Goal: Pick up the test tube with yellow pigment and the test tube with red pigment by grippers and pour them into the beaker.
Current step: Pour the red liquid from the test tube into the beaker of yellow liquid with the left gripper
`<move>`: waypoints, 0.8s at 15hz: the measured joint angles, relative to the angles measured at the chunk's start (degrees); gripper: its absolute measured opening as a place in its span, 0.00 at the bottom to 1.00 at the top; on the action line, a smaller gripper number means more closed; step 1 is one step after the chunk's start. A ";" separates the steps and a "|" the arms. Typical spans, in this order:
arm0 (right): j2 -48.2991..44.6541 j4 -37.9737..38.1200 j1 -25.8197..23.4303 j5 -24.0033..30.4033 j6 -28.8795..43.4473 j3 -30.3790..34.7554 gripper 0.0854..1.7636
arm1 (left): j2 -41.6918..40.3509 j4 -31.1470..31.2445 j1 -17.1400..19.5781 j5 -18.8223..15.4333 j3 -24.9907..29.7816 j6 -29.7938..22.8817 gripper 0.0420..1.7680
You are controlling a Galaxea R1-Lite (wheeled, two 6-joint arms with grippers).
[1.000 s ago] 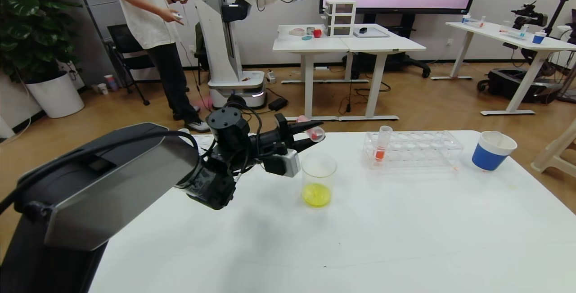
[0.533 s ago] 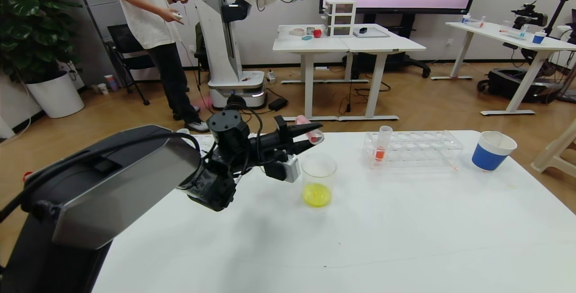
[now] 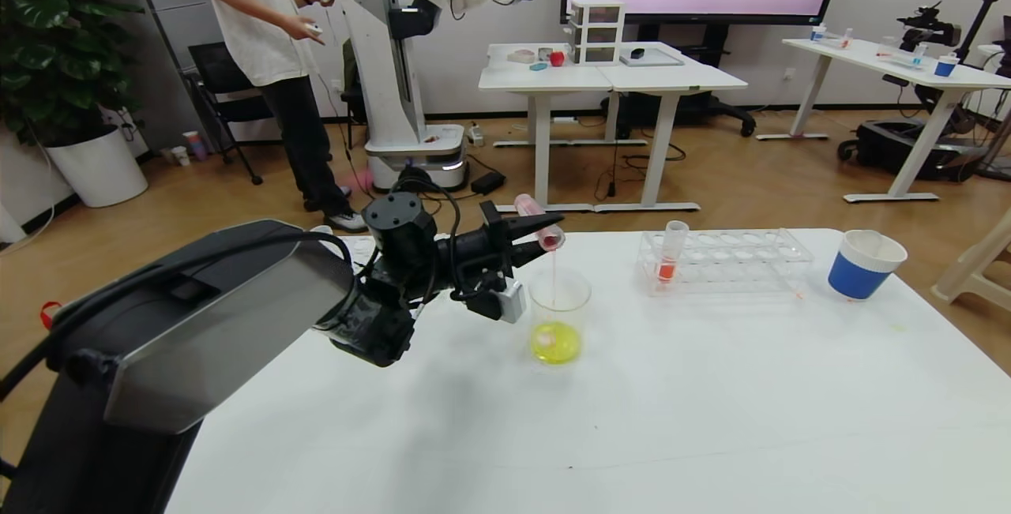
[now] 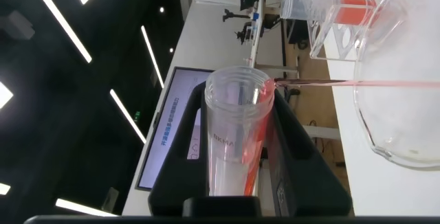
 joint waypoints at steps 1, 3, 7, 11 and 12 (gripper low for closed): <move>0.00 0.00 0.00 -0.02 0.00 0.00 0.98 | 0.13 0.02 0.00 0.00 0.00 0.76 0.26; 0.00 0.02 0.00 0.00 0.00 0.00 0.98 | 0.35 0.00 0.00 0.02 0.00 2.99 0.26; 0.00 0.02 0.00 0.00 0.02 0.00 0.98 | 0.79 -0.05 0.05 0.02 0.00 6.45 0.26; 0.00 0.02 0.00 -0.02 0.00 0.00 0.98 | 0.88 0.00 0.05 0.02 0.00 10.07 0.26; 0.00 0.00 0.00 0.00 0.00 0.00 0.98 | 0.88 0.00 -0.02 0.02 0.00 11.30 0.26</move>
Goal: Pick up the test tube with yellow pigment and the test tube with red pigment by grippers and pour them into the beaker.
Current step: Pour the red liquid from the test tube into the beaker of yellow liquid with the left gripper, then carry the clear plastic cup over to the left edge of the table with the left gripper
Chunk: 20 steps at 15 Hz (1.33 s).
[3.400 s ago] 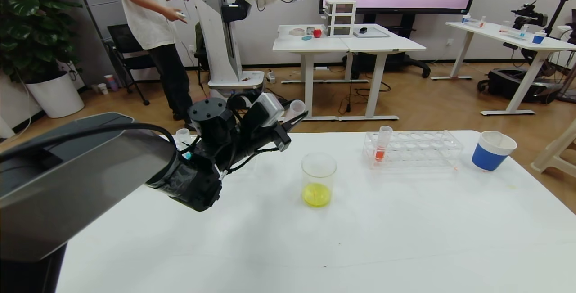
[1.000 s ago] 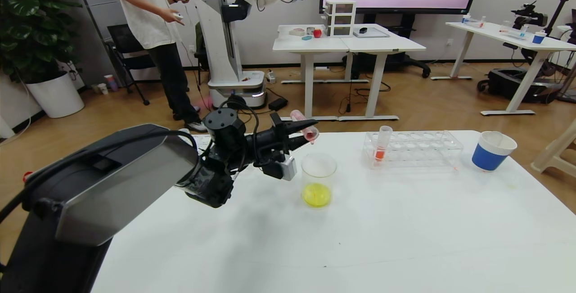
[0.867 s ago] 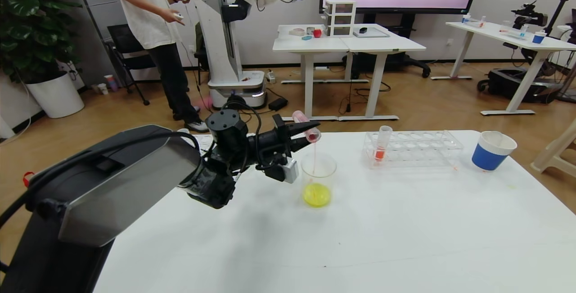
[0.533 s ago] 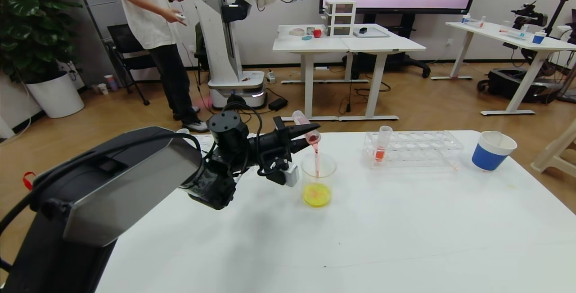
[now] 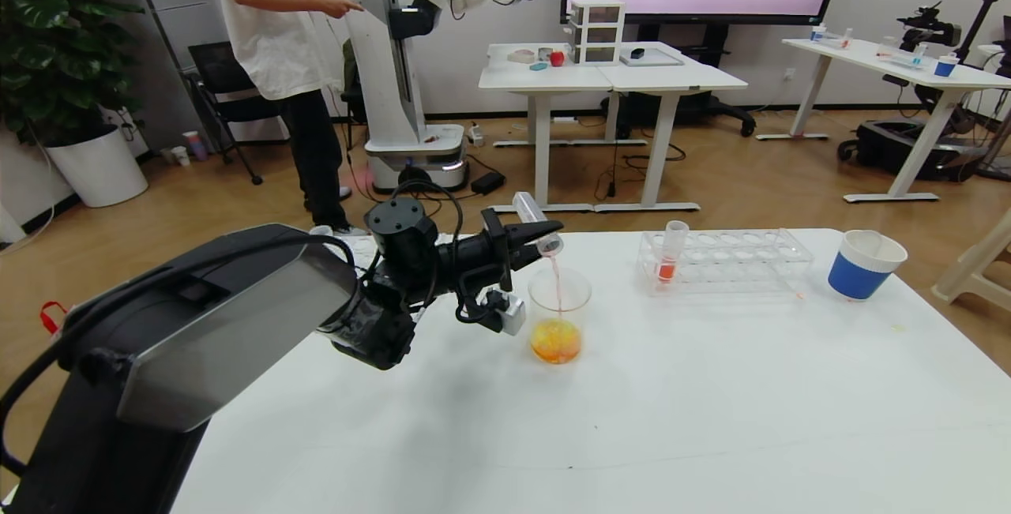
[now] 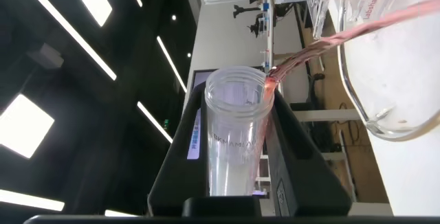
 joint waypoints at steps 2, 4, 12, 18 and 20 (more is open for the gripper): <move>0.00 0.00 0.00 0.00 0.00 0.00 0.98 | -0.17 0.06 -0.15 -0.07 0.00 1.90 0.26; 0.00 0.02 0.00 0.00 0.00 0.00 0.98 | -0.38 0.17 -0.52 -0.24 0.04 2.23 0.26; 0.00 0.02 0.00 0.00 0.00 0.00 0.98 | -0.71 -2.36 -0.41 -0.27 0.63 -2.73 0.26; 0.00 0.00 0.00 0.00 0.00 0.00 0.98 | -2.10 -10.39 -0.56 7.72 1.16 -24.48 0.26; 0.00 0.02 0.00 -0.02 0.02 0.00 0.98 | -2.71 -11.41 -0.34 15.06 2.05 -32.57 0.26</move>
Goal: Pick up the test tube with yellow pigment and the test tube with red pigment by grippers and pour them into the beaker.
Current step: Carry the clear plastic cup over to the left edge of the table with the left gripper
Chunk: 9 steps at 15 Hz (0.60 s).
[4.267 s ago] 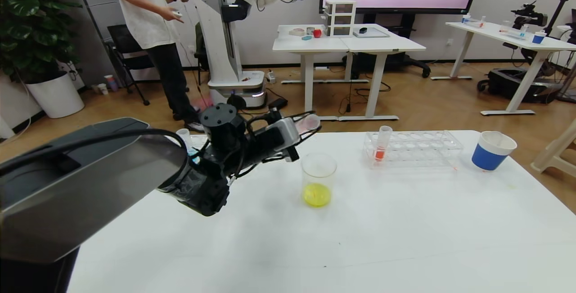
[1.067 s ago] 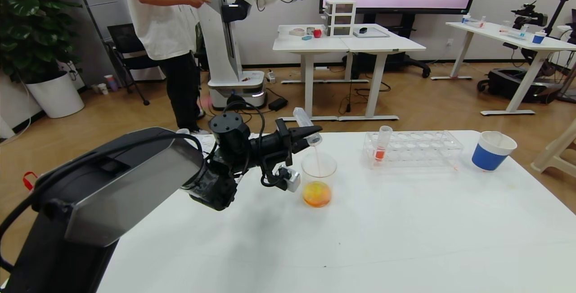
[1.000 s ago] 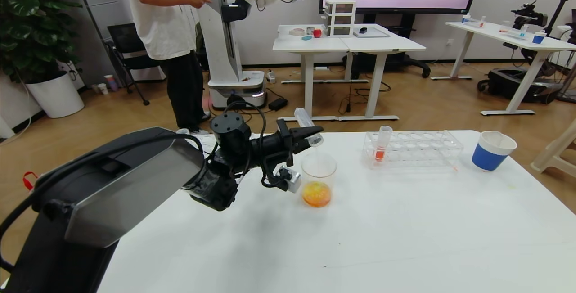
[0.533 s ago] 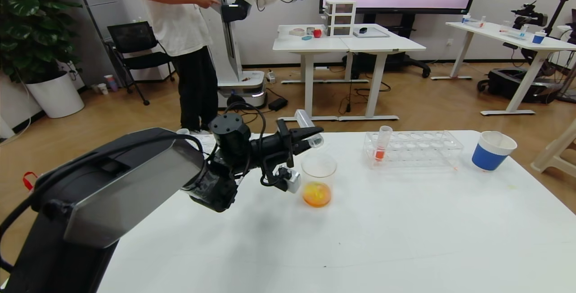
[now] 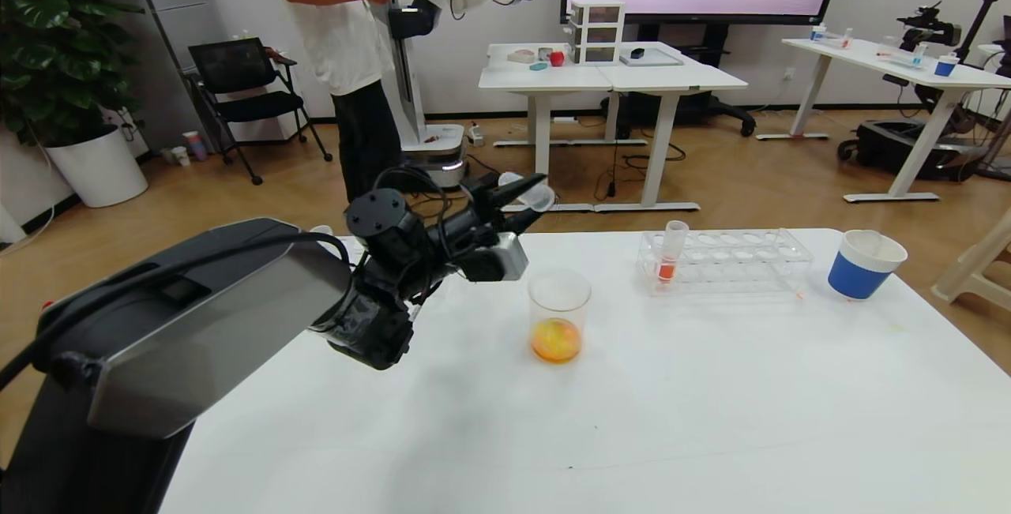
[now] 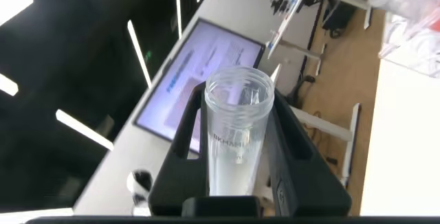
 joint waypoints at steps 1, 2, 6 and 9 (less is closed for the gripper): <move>0.00 -0.02 0.00 0.02 0.00 0.00 0.98 | -0.32 -0.27 0.17 2.97 0.18 -2.45 0.26; 0.00 -0.02 0.00 0.02 0.00 0.00 0.98 | -0.82 -0.38 0.59 7.35 0.13 -5.44 0.26; 0.00 0.00 0.00 0.02 -0.02 0.00 0.98 | -2.89 -0.39 -0.43 32.90 -0.23 -23.21 0.26; 0.00 0.00 0.00 0.02 -0.02 0.00 0.98 | -4.71 2.51 -2.69 49.47 -0.01 -37.88 0.26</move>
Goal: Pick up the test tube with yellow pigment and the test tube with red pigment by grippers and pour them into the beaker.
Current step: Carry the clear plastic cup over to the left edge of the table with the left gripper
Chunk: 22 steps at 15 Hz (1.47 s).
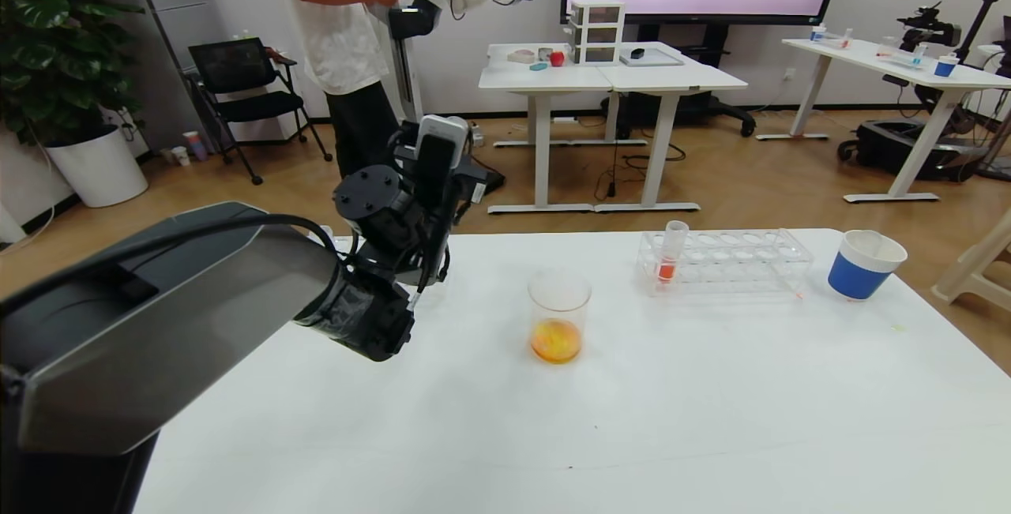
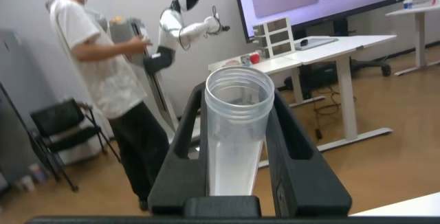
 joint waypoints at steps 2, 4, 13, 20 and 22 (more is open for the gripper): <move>0.00 -0.02 0.00 -0.02 0.00 0.00 0.98 | -1.00 5.53 -0.13 6.61 0.34 -8.68 0.26; 0.00 -0.02 0.00 0.00 0.00 0.00 0.98 | -2.65 14.56 0.02 10.33 0.34 -16.85 0.26; 0.00 0.00 0.00 -0.02 0.00 0.00 0.98 | -9.87 27.78 6.81 12.04 3.82 -27.00 0.26; 0.00 -0.02 0.00 0.00 0.00 0.00 0.98 | -13.24 27.10 14.28 11.26 5.57 -22.74 0.26; 0.00 0.00 0.01 0.00 0.02 0.00 0.98 | -14.31 27.65 17.90 10.61 5.60 -22.44 0.26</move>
